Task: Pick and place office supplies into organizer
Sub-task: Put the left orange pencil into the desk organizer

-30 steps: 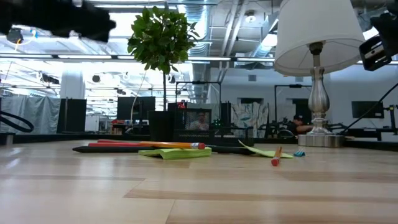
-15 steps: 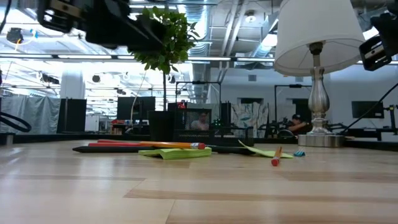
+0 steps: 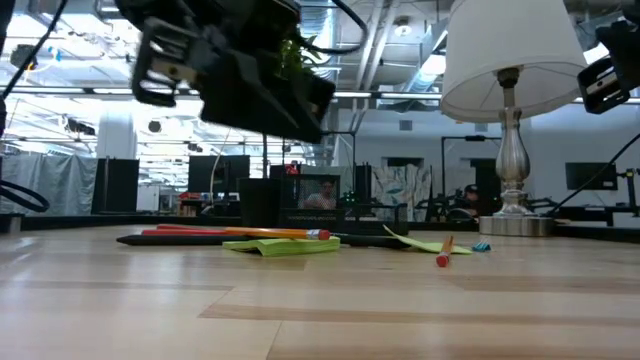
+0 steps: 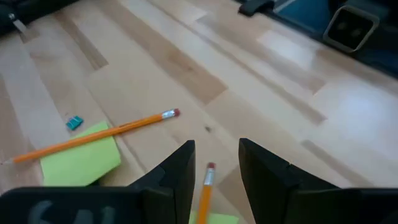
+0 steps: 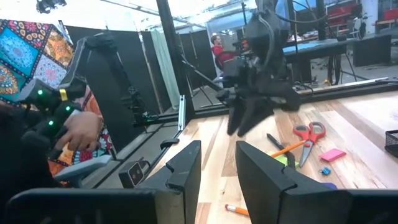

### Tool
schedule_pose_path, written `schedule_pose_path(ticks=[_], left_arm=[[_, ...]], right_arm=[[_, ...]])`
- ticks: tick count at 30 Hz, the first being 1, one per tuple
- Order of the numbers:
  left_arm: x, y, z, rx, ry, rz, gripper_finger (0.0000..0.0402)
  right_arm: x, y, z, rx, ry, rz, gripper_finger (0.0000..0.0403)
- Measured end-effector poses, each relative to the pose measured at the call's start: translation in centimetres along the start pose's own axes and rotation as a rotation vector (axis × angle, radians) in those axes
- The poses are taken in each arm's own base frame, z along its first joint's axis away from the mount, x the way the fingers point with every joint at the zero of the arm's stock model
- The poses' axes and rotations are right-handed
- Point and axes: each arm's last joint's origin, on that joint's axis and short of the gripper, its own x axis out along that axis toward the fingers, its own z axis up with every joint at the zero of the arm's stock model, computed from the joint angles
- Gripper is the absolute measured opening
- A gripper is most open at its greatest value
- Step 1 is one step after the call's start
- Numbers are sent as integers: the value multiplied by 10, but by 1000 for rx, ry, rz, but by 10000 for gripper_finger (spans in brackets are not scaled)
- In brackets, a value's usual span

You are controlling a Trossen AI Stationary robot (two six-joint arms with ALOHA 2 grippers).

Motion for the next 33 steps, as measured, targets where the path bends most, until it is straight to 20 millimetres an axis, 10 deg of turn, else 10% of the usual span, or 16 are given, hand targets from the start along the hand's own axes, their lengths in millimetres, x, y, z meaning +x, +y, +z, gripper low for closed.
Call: schedule_pose_path(ticks=[33], left_arm=[[30, 2, -16, -24, 133, -4, 116]], right_arm=[[0, 0, 0, 1, -1, 0, 98]])
